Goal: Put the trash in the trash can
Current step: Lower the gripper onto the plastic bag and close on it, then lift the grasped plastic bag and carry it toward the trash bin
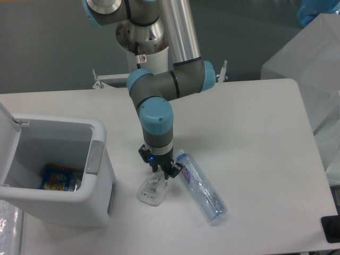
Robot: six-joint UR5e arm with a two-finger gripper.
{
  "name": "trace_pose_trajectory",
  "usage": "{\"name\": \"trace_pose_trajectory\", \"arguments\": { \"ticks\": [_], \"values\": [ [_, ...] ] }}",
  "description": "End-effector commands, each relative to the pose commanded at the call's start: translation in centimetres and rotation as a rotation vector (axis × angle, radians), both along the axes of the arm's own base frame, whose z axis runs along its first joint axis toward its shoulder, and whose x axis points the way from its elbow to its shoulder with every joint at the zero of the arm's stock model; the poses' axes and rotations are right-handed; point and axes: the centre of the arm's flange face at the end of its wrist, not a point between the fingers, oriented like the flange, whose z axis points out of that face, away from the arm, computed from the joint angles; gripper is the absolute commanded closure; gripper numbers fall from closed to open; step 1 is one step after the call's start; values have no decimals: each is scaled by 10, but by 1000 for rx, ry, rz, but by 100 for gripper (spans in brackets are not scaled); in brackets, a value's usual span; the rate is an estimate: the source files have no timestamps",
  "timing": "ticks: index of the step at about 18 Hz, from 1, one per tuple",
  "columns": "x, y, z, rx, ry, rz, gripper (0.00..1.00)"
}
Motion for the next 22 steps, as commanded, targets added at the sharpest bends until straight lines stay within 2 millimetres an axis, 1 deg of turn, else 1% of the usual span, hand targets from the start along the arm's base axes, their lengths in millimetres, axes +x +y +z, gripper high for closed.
{"name": "trace_pose_trajectory", "arguments": {
  "ticks": [6, 14, 15, 16, 17, 19, 20, 22],
  "values": [
    [0, 1, 6, 13, 4, 1, 85],
    [-19, 16, 39, 103, 13, 79, 86],
    [-22, 17, 48, 131, 8, 96, 86],
    [-29, 16, 64, 166, 12, 123, 86],
    [-38, 14, 86, 219, 11, 161, 86],
    [-55, 21, 132, 351, -15, 232, 86],
    [-74, 24, 163, 451, -56, 299, 85],
    [-91, 29, 206, 569, -104, 386, 85]
  ]
}}
